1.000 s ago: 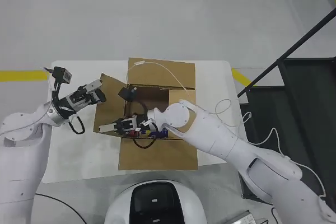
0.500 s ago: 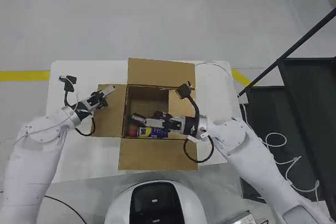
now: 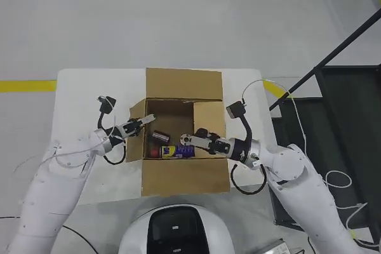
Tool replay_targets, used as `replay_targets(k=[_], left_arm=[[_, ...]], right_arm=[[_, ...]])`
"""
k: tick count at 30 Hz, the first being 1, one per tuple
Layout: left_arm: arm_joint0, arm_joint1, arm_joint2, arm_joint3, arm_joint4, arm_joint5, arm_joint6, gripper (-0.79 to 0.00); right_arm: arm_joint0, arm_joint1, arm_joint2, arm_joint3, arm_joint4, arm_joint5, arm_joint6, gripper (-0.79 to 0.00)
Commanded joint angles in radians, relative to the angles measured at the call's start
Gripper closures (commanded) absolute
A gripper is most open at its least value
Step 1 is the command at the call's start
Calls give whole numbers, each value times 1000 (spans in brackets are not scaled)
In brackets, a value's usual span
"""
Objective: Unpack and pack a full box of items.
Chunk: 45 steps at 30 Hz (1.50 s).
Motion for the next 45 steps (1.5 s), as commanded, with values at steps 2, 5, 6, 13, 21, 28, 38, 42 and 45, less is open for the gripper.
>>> replay_targets(k=[2,5,6,13,21,28,38,42,45], left_arm=[[-3,-2,17,-4,8,9,-9,-785],[-9,-5,27,-3,7,6,12,-785],[-11,-6,27,-1,4,5,20,-785],[8,-4,-35,-59,-88,-63,69,-785],[0,-1,-49,-203,-114,-53,45,-785],[-188,-44,140,-121,-100,29,86,-785],[-468,-173,472,204,-99,26,206,-785],[-521,-215,541,308,-98,-29,220,-785],[-531,-223,553,330,-94,-50,209,-785]], right_arm=[[-4,1,7,1,3,2,-2,-785],[-7,2,11,-2,2,4,-3,-785],[-8,2,12,-3,-1,6,-2,-785],[-14,9,18,-5,-2,28,71,-785],[-23,25,60,21,-15,86,191,-785],[-129,40,184,20,52,35,193,-785],[-204,49,251,24,115,-11,207,-785],[-202,49,248,26,119,-12,210,-785],[-202,49,248,26,119,-12,210,-785]])
